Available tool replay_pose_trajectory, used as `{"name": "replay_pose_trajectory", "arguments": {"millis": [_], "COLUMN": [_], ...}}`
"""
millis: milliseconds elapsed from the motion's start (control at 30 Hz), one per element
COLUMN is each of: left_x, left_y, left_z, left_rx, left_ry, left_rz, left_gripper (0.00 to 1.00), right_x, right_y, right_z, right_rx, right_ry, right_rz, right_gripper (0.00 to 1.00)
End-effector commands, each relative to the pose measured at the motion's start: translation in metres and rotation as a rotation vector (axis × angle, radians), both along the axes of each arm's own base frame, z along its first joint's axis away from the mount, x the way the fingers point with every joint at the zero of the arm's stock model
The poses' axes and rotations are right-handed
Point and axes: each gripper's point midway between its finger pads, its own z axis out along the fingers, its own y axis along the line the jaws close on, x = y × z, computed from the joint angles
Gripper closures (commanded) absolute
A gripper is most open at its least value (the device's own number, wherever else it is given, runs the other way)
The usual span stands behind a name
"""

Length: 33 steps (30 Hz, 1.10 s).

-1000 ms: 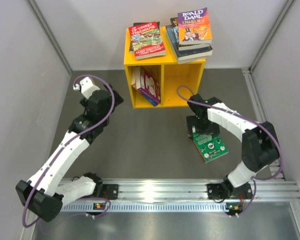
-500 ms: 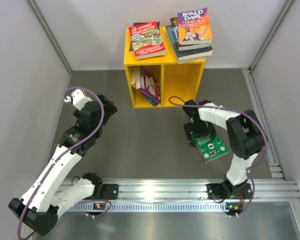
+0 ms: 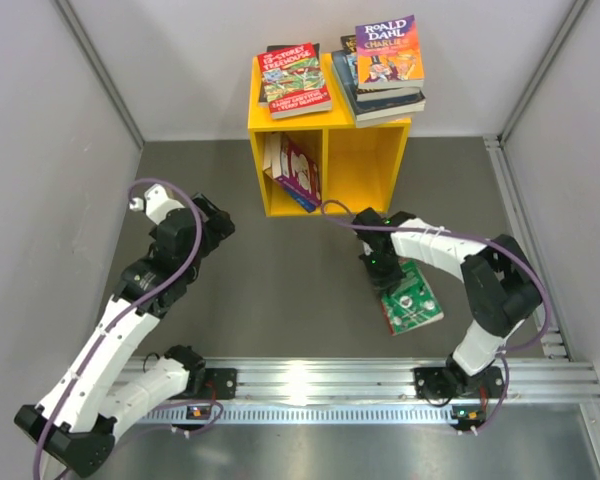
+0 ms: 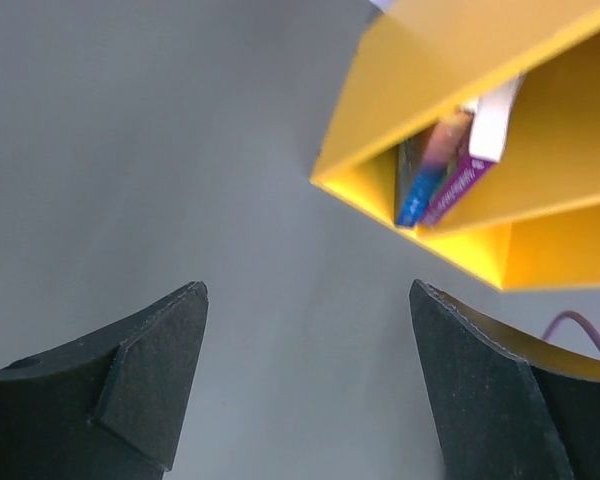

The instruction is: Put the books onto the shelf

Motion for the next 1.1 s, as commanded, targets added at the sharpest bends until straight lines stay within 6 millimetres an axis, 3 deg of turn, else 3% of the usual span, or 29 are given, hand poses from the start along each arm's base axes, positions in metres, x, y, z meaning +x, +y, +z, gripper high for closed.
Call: {"name": "replay_pose_trajectory", "arguments": {"millis": [0, 133, 200, 233, 267, 300, 400, 500, 600, 767, 867, 1067], "left_x": [-0.002, -0.006, -0.011, -0.013, -0.016, -0.018, -0.032, -0.051, -0.064, -0.082, -0.09, -0.098], "left_y": [-0.025, -0.042, -0.048, -0.05, -0.052, -0.054, -0.067, -0.078, -0.086, -0.085, -0.083, -0.097], "left_z": [-0.021, -0.044, -0.053, -0.057, -0.062, -0.065, -0.081, -0.119, -0.138, -0.174, -0.194, -0.23], "left_rx": [-0.068, -0.131, -0.152, -0.155, -0.156, -0.155, -0.18, -0.222, -0.279, -0.284, -0.271, -0.355], "left_ry": [0.069, 0.144, 0.175, 0.187, 0.203, 0.215, 0.287, 0.421, 0.509, 0.636, 0.689, 0.746], "left_rz": [-0.1, -0.153, -0.182, -0.191, -0.203, -0.221, -0.304, -0.356, -0.369, -0.359, -0.351, -0.37], "left_gripper": [0.14, 0.15, 0.16, 0.16, 0.15, 0.15, 0.11, 0.02, 0.02, 0.02, 0.01, 0.02], "right_x": [-0.053, -0.05, -0.046, -0.039, -0.035, -0.032, -0.028, -0.031, -0.025, -0.017, -0.012, -0.01], "right_y": [0.152, 0.221, 0.236, 0.244, 0.244, 0.244, 0.229, 0.204, 0.182, 0.145, 0.14, 0.169], "right_z": [0.017, 0.076, 0.087, 0.097, 0.096, 0.098, 0.097, 0.089, 0.089, 0.059, 0.036, 0.004], "right_rx": [0.619, 0.811, 0.84, 0.862, 0.855, 0.85, 0.809, 0.782, 0.779, 0.699, 0.667, 0.767], "right_ry": [0.204, 0.169, 0.172, 0.151, 0.152, 0.142, 0.117, 0.114, 0.082, 0.06, 0.057, 0.117], "right_rz": [0.046, 0.125, 0.12, 0.126, 0.119, 0.116, 0.099, 0.058, 0.022, -0.057, -0.069, -0.107], "right_gripper": [1.0, 1.0, 1.0, 0.91, 0.71, 0.39, 0.17, 0.11, 0.09, 0.08, 0.08, 0.1]}}
